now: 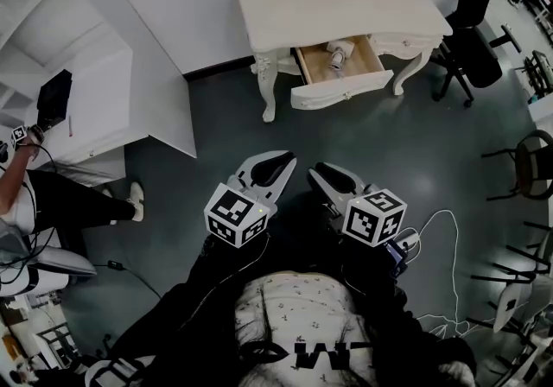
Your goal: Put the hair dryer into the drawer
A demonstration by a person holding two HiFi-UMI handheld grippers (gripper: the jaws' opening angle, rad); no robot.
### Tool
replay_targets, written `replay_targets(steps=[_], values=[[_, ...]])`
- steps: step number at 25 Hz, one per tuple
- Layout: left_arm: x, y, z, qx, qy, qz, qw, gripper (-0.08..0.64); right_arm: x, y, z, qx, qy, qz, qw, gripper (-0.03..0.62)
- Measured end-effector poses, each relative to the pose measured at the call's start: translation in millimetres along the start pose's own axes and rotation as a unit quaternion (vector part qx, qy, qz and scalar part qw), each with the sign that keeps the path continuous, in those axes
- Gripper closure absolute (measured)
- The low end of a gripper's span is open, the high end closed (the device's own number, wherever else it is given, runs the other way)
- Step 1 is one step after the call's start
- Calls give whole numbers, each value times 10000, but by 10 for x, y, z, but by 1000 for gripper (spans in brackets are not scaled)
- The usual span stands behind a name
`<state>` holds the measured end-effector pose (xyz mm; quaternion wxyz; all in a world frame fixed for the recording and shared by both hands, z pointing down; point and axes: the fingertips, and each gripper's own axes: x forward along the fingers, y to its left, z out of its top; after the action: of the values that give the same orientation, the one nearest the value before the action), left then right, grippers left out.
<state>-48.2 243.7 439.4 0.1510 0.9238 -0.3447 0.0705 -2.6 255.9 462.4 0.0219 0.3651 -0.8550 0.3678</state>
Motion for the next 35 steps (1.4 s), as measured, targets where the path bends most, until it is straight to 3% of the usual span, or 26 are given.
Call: replay_targets(steps=[18, 35], values=[[-221, -405, -175, 198, 54, -289, 9994, 557, -381, 171, -360, -555, -6, -271, 9981, 497], [-321, -327, -189, 230, 105, -296, 9992, 557, -253, 256, -445, -656, 111, -210, 9976, 499]])
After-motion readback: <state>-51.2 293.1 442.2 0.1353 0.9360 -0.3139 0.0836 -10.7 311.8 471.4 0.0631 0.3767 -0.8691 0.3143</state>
